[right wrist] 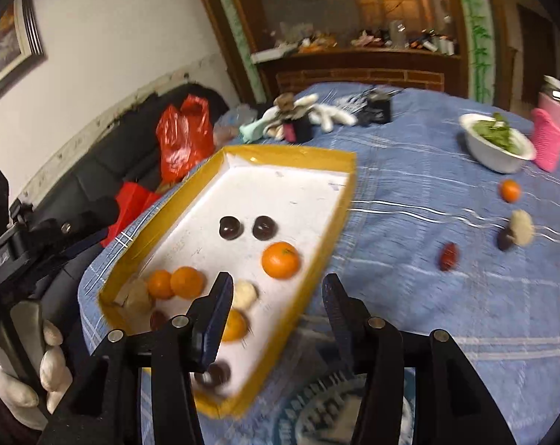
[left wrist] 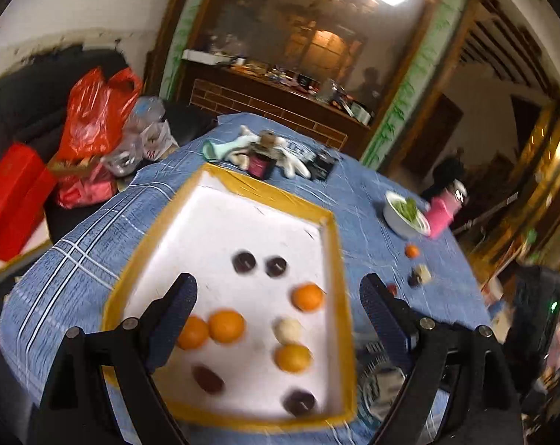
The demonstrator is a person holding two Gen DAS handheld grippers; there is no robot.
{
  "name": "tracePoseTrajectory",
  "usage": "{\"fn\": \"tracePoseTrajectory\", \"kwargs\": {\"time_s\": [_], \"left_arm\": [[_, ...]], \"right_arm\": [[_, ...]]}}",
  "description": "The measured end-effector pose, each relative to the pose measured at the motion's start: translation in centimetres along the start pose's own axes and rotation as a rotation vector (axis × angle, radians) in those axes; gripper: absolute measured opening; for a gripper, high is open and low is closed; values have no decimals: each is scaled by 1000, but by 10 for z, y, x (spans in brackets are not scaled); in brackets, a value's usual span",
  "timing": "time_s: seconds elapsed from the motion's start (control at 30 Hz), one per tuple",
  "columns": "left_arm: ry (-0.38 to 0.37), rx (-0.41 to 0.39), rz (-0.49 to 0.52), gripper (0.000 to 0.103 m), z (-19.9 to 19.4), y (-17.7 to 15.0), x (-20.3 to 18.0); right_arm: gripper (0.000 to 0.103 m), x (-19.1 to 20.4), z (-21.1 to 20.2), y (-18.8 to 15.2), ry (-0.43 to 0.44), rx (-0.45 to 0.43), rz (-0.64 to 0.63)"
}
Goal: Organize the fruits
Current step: 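Grasp a red date with the left gripper while the right gripper grasps a pale cube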
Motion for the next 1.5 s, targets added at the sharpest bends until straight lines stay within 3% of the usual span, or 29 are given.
{"fn": "tracePoseTrajectory", "kwargs": {"time_s": [0.07, 0.13, 0.2, 0.23, 0.27, 0.3, 0.37, 0.43, 0.5, 0.6, 0.73, 0.97, 1.17, 1.5], "left_arm": [[62, -43, 53, 89, -19, -1, -18], [134, -148, 108, 89, -49, 8, -36], [178, -309, 128, 89, -94, 29, -53], [182, -374, 121, 91, -112, 38, -57], [177, -453, 105, 103, -134, 46, -63], [154, -553, 83, 103, -158, 52, -69], [112, -594, 84, 103, -165, 54, -78], [104, -358, 139, 103, -123, 43, -92], [53, -233, 103, 103, -95, 27, -94], [34, -208, 113, 103, -84, 20, -103], [9, -231, 168, 103, -80, 23, -120], [-53, -79, 224, 103, -20, -5, -145], [-99, 137, 224, 103, 69, -48, -155], [-97, 250, 261, 103, 147, -73, -163]], "right_arm": [[58, -10, -22, -2, -16, -34, 3], [58, -25, -47, -4, -35, -66, 16], [58, -46, -77, -2, -66, -102, 30], [58, -53, -88, -1, -78, -115, 36], [58, -66, -107, 3, -85, -133, 58], [58, -74, -120, 6, -82, -147, 78], [58, -92, -151, 16, -92, -193, 101], [59, -109, -190, 32, -152, -272, 79], [67, -120, -218, 44, -196, -331, 61], [72, -140, -246, 56, -251, -391, 59], [72, -168, -241, 58, -268, -365, 116], [72, -215, -163, 29, -226, -195, 273], [68, -238, -82, 18, -203, -46, 328], [68, -267, 35, 36, -264, 69, 327]]}}
Point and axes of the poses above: each gripper's, at about its wrist camera, not at the fingertips, and z roughly the way its jaws point, x to its left, y to its top, the point moved 6 cm from there along z, roughly the way its jaws point, and after that the axes turned 11 degrees about -x, right-handed, at the moved point
